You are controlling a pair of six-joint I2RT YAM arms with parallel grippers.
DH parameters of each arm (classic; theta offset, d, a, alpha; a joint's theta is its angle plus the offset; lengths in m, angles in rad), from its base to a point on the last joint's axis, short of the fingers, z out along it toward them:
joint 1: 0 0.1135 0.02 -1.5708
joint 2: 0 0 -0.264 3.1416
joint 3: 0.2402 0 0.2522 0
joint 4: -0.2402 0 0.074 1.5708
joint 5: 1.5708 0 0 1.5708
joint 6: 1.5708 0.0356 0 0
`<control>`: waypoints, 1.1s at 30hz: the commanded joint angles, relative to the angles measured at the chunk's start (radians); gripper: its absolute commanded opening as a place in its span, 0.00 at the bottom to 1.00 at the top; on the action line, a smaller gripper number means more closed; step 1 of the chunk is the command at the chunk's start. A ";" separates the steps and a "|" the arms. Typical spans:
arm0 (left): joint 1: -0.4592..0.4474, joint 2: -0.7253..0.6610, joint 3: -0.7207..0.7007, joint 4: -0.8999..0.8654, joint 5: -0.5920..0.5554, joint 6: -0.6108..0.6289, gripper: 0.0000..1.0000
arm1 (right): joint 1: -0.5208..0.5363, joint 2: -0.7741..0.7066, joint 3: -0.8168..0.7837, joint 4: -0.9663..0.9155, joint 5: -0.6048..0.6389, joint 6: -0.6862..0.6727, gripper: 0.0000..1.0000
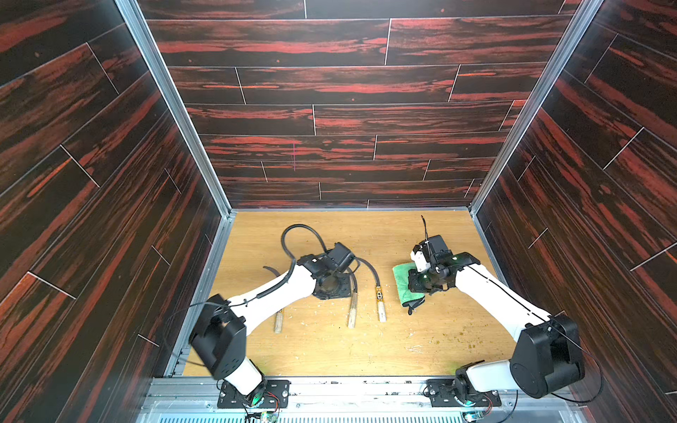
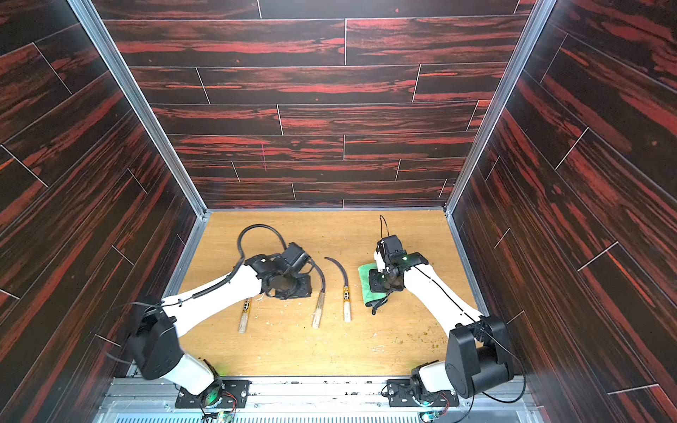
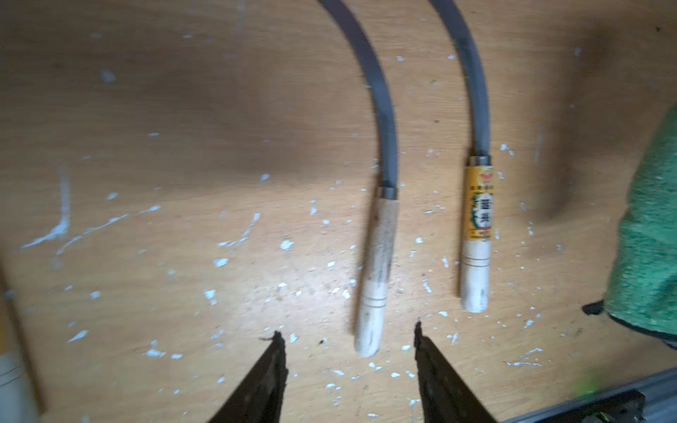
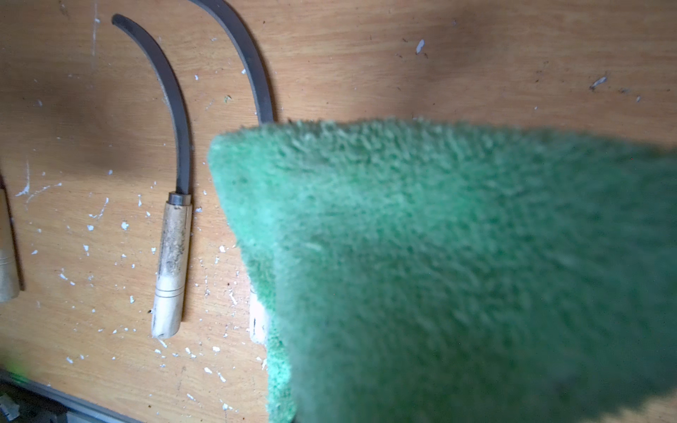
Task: Wipe small sickles with rags
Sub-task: Place the small sickle at the center of the board, then adjust the small sickle at the center of the board.
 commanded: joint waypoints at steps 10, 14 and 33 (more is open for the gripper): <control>0.131 -0.334 -0.349 -0.166 -0.190 -0.176 0.63 | -0.003 -0.028 -0.005 0.000 -0.044 -0.002 0.09; 0.169 -0.395 -0.410 -0.162 -0.228 -0.200 0.64 | -0.003 -0.028 -0.010 0.002 -0.046 0.000 0.09; 0.299 -0.265 -0.481 -0.049 -0.209 -0.205 0.61 | -0.003 -0.008 -0.005 0.000 -0.061 -0.008 0.09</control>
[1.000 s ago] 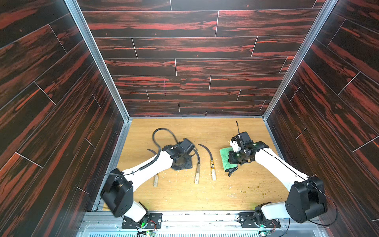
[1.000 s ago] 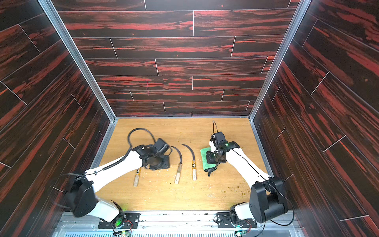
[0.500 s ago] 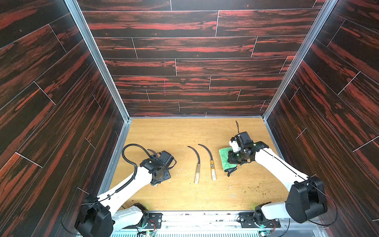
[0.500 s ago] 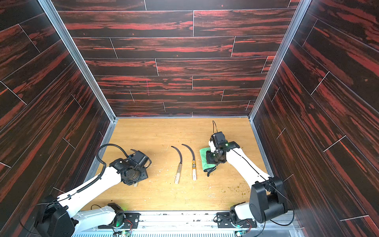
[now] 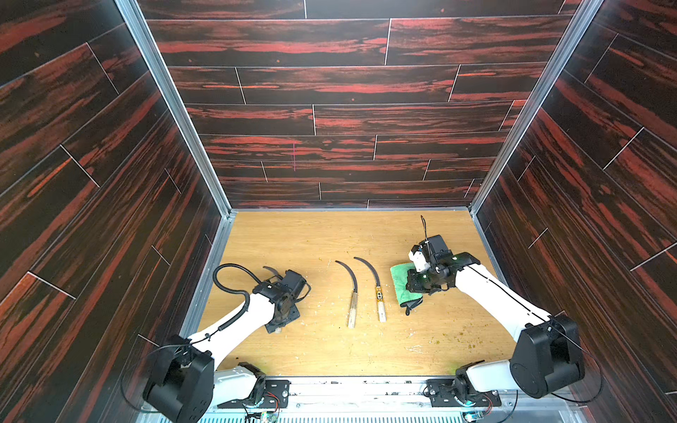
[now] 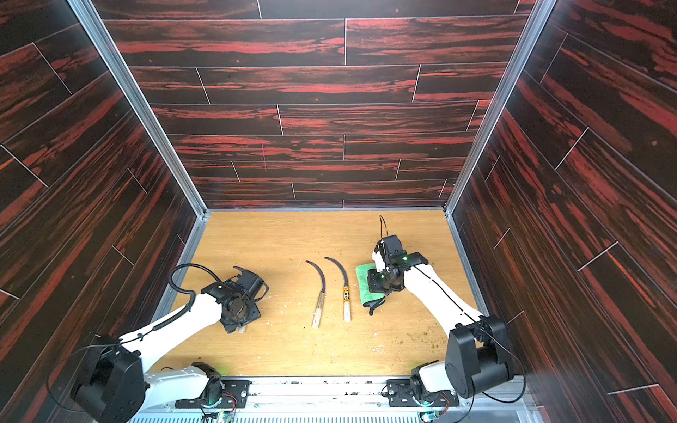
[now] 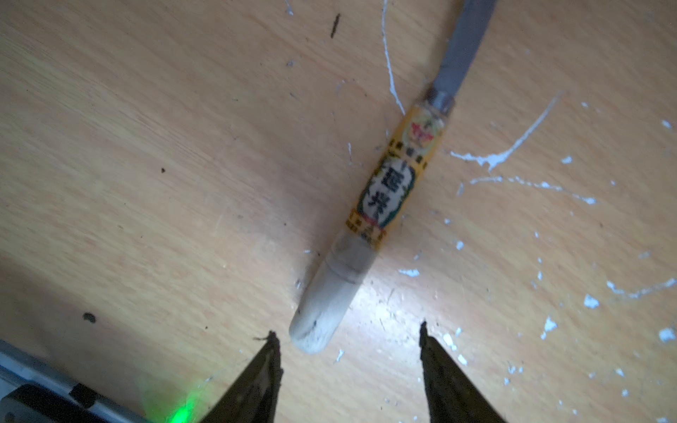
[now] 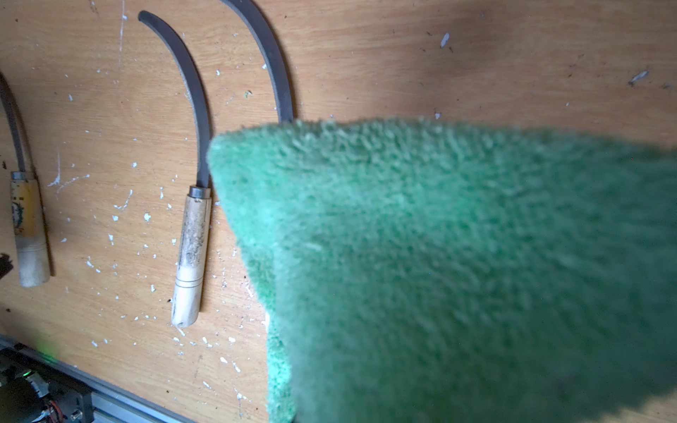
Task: Wipe small sickles with rags
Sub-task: Adjust the small sickle at the center of the board.
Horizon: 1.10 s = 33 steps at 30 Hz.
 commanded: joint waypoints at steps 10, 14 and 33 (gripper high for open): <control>0.069 0.086 -0.032 0.087 0.046 0.068 0.54 | -0.003 0.001 0.003 -0.005 -0.019 -0.009 0.09; 0.072 0.130 -0.015 0.087 0.073 0.087 0.46 | -0.002 -0.001 0.011 -0.012 -0.017 -0.010 0.09; 0.044 0.281 0.110 0.112 0.129 0.238 0.06 | -0.003 -0.010 0.037 -0.026 -0.001 0.002 0.09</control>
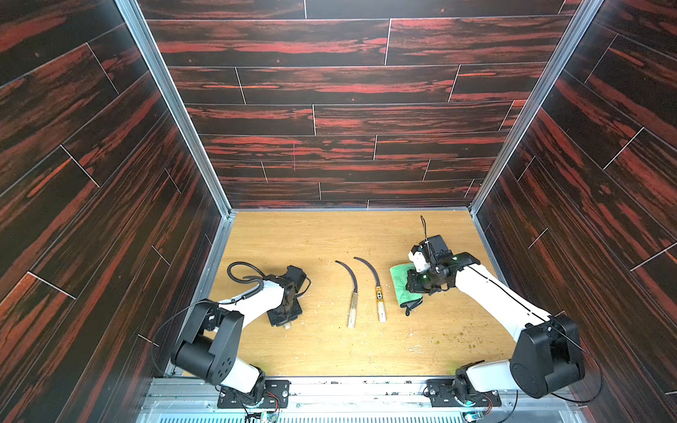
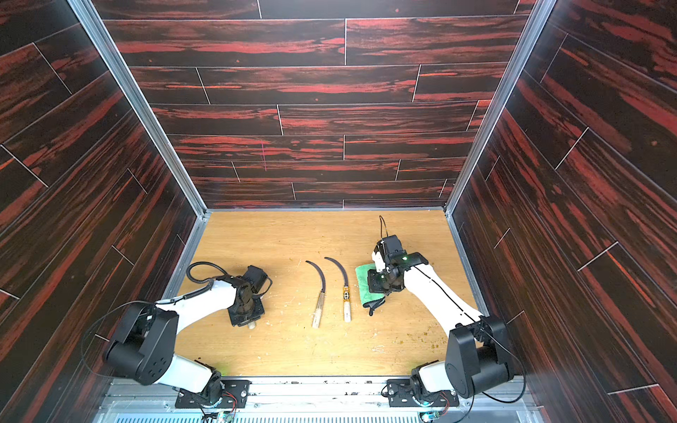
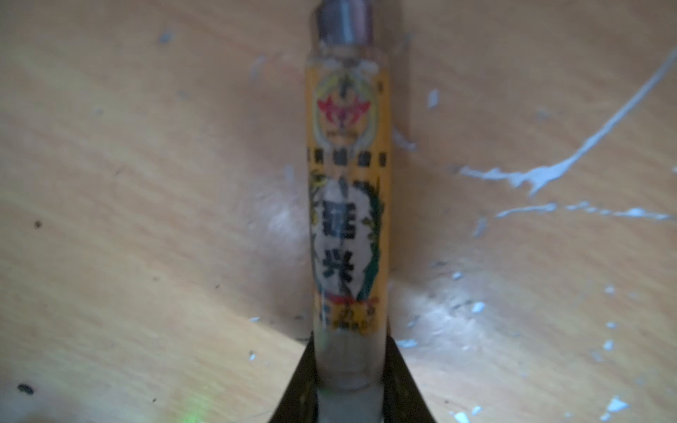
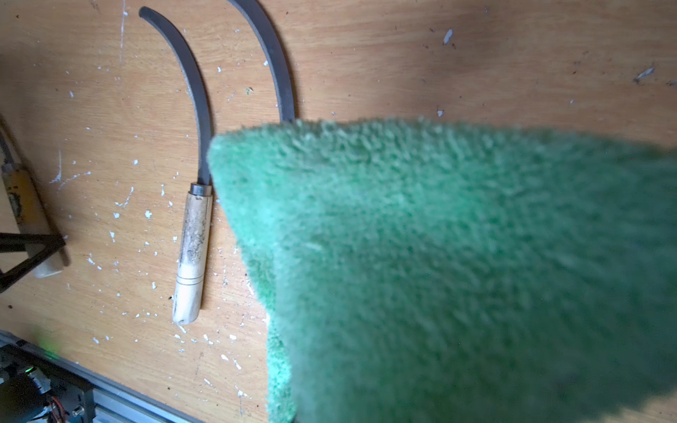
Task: Wipe small sickles with rags
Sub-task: Adjust the small sickle at the center of the board.
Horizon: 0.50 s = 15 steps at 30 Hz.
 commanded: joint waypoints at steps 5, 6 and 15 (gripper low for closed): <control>-0.189 0.094 0.196 0.006 -0.002 0.153 0.06 | -0.003 -0.004 0.072 -0.030 0.011 0.007 0.09; -0.232 0.111 0.224 0.009 -0.006 0.175 0.06 | -0.003 0.002 0.083 -0.033 0.013 0.007 0.09; -0.395 0.171 0.242 0.046 0.068 0.276 0.05 | -0.003 0.049 0.183 -0.051 0.008 0.001 0.10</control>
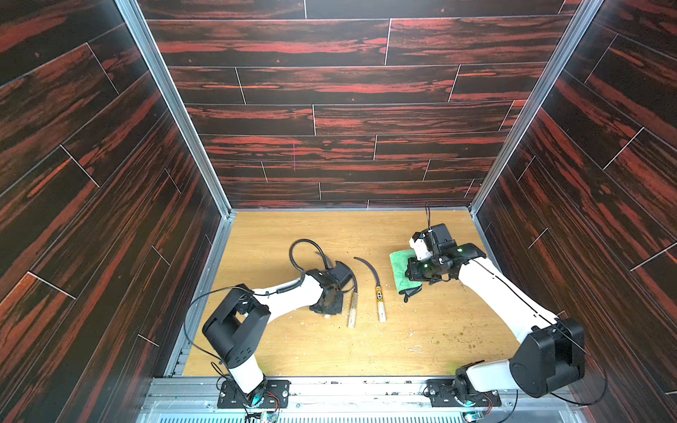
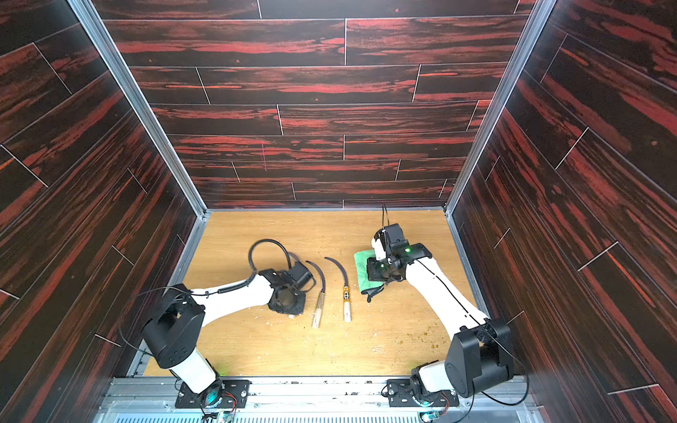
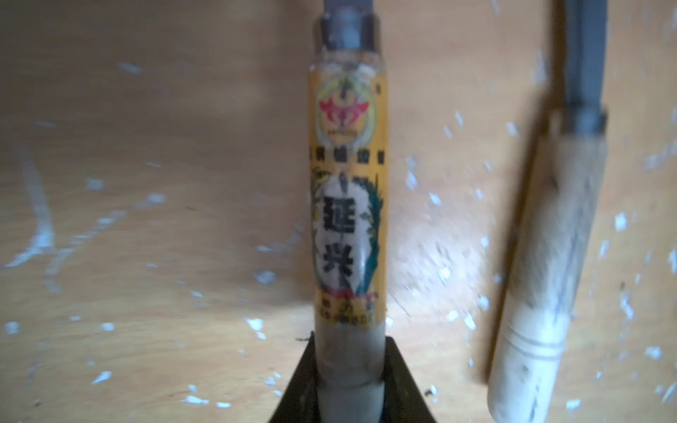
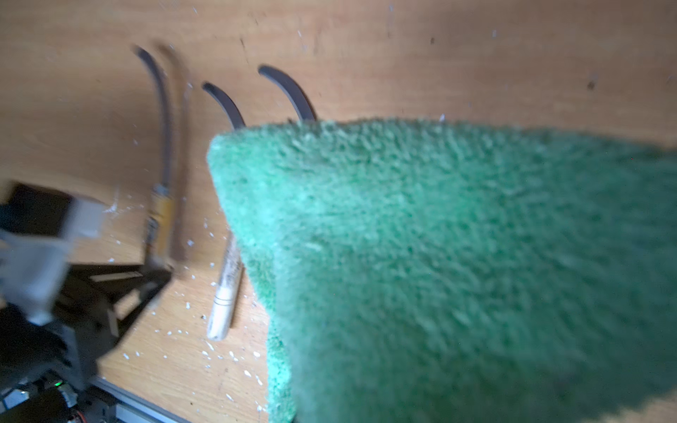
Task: Wipe small sickles with rags
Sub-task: Adjust the small sickle at the center of the board.
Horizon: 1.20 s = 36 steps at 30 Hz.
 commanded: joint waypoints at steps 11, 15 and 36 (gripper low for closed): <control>-0.091 0.010 -0.036 -0.026 -0.014 0.082 0.05 | -0.002 0.055 0.042 -0.012 -0.035 0.007 0.10; -0.089 0.023 -0.031 -0.024 -0.023 0.083 0.10 | -0.003 0.047 0.046 -0.023 -0.029 0.001 0.10; -0.091 -0.025 -0.058 0.003 -0.048 0.051 0.45 | -0.003 0.023 0.044 -0.038 -0.029 -0.007 0.10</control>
